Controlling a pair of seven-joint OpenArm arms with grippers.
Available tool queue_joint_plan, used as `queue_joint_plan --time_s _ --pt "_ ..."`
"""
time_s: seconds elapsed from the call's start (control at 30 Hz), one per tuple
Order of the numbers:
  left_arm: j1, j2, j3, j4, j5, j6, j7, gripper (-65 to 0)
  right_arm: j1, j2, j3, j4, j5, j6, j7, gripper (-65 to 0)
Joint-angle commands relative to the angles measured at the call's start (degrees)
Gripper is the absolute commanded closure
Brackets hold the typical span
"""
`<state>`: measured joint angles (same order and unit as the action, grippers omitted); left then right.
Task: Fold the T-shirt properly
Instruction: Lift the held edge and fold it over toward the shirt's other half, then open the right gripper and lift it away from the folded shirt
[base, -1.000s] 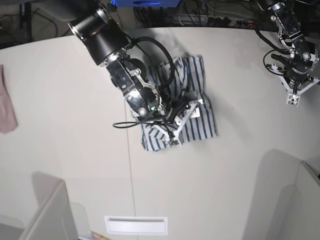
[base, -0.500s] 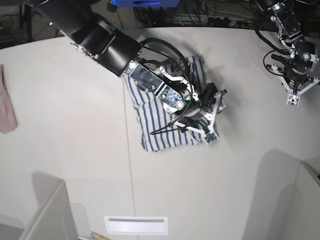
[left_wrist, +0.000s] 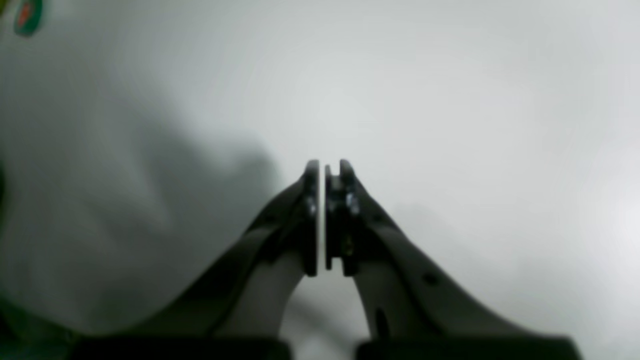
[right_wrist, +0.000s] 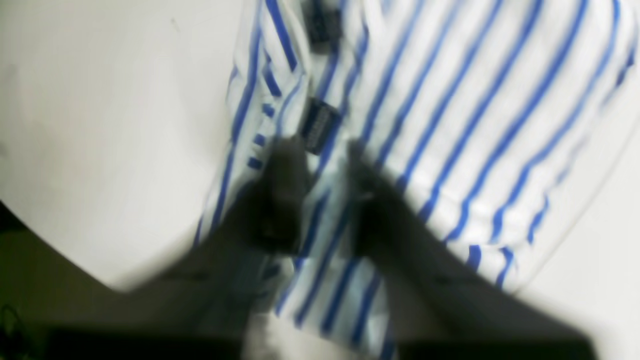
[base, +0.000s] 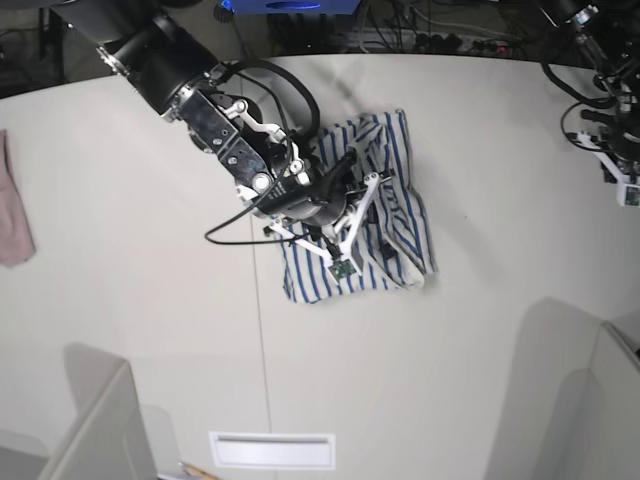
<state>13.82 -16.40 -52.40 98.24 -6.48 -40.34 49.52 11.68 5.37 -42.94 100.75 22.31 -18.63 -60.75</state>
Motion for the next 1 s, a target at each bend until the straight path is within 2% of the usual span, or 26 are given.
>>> queue_joint_plan --time_s 0.0,0.1,0.27,0.4,0.5,0.7,0.83,0.93,0.97 --pt "0.2 -1.75 -1.71 0.01 -1.74 0.34 -0.42 0.0 0.58 0.22 0.87 0.92 0.33 0.22 1.19 0.0" --pt "1.78 -2.81 -3.03 -0.52 -3.76 0.34 -0.42 0.0 -1.97 0.74 2.63 1.1 0.33 0.22 0.93 0.0" --pt "2.4 -2.54 -3.38 -0.61 -3.67 0.34 -0.42 0.0 -3.73 0.57 0.96 -0.57 0.24 0.22 1.28 0.0" --pt "2.4 -2.54 -3.38 -0.79 -3.76 0.34 -0.42 0.0 -3.73 0.39 -1.77 -2.77 0.51 0.22 0.93 0.0" --pt "2.4 -2.45 -3.38 -0.79 -3.94 0.34 -0.42 0.0 -3.81 0.3 -6.16 -3.12 0.6 0.22 0.84 0.0" --pt "2.31 -2.37 -2.85 -0.43 -4.02 0.34 -0.42 0.0 -3.46 -2.95 -14.6 -3.3 0.24 0.22 0.84 0.0" --pt "2.04 -1.49 -2.76 -0.43 -4.11 0.34 -0.42 0.0 -3.37 -4.71 -16.36 -7.08 0.24 0.22 0.84 0.0" --pt "1.87 0.18 -1.53 -0.35 -4.2 0.34 -0.42 0.0 -3.64 -4.09 -16.1 -5.15 0.24 0.22 0.84 0.0" --pt "2.22 0.71 0.14 -0.26 -4.73 0.34 -0.42 0.0 -3.73 -2.77 -16.1 -3.04 0.24 0.22 0.84 0.0"
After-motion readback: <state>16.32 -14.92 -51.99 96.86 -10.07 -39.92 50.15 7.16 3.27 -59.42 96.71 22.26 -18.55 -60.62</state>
